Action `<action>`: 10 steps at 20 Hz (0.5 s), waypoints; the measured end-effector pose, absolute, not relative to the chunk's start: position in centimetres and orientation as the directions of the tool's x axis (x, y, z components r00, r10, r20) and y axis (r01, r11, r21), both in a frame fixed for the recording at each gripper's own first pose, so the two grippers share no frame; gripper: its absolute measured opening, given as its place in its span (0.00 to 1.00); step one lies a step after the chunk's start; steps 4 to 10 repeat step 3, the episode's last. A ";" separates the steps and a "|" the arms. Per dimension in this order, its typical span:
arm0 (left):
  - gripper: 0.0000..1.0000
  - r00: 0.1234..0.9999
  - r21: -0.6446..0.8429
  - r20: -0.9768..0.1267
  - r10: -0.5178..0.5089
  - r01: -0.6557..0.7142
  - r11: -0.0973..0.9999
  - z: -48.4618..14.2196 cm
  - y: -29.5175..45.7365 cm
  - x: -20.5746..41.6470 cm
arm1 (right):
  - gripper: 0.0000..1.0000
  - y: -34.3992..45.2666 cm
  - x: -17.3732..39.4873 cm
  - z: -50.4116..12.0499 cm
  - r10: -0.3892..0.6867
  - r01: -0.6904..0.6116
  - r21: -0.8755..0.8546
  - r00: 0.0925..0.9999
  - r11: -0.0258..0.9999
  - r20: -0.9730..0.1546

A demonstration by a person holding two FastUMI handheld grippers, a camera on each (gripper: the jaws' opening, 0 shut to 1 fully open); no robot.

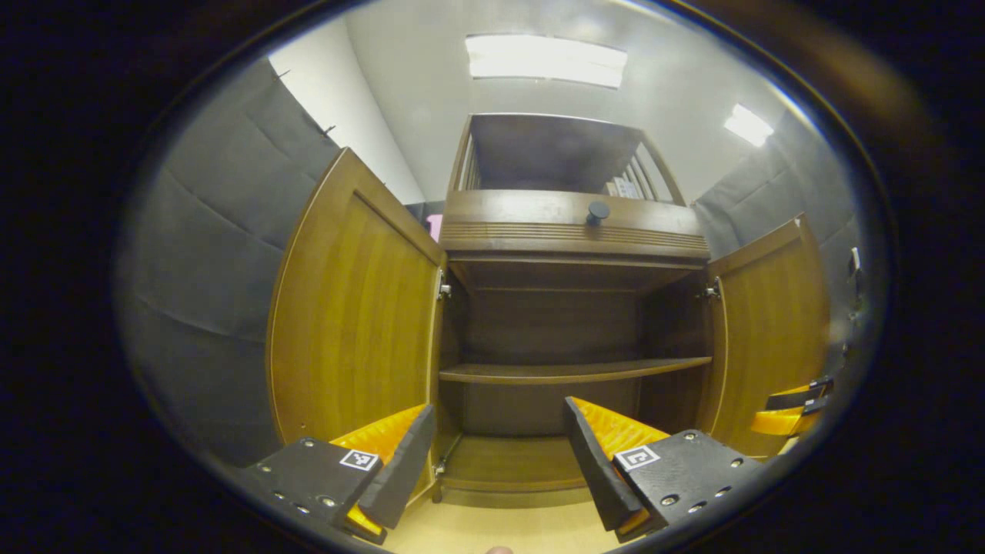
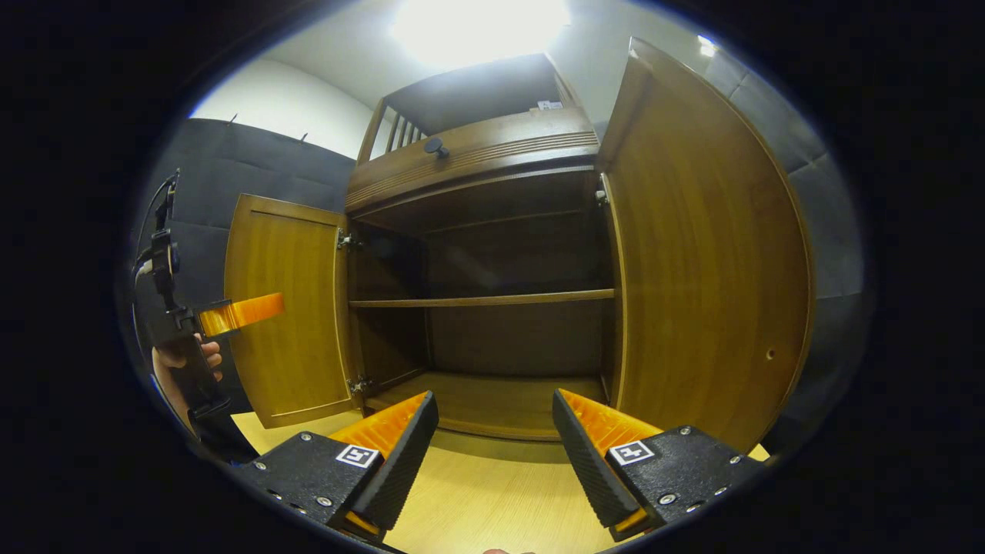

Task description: Open the right door of the double-door shoe cabinet with the right hand, and open the left door with the left hand.

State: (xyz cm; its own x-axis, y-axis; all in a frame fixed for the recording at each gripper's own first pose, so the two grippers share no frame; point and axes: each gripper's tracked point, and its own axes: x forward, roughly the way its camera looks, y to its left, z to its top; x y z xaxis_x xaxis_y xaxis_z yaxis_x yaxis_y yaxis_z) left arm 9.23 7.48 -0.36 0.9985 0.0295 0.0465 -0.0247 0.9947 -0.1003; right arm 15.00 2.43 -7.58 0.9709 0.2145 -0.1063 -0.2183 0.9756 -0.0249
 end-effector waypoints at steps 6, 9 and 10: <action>0.99 0.998 -0.091 0.050 0.031 -0.026 0.996 -0.2 7.2 9.0 | 0.93 2.9 15.2 -7.9 0.238 -0.241 -0.021 0.965 0.970 -0.113; 0.99 0.998 -0.091 0.050 0.031 -0.026 0.996 -0.2 7.2 9.0 | 0.93 2.9 15.2 -7.9 0.238 -0.241 -0.021 0.965 0.970 -0.113; 0.99 0.998 -0.091 0.050 0.031 -0.026 0.996 -0.2 7.2 9.0 | 0.93 2.9 15.2 -7.9 0.238 -0.241 -0.021 0.965 0.970 -0.113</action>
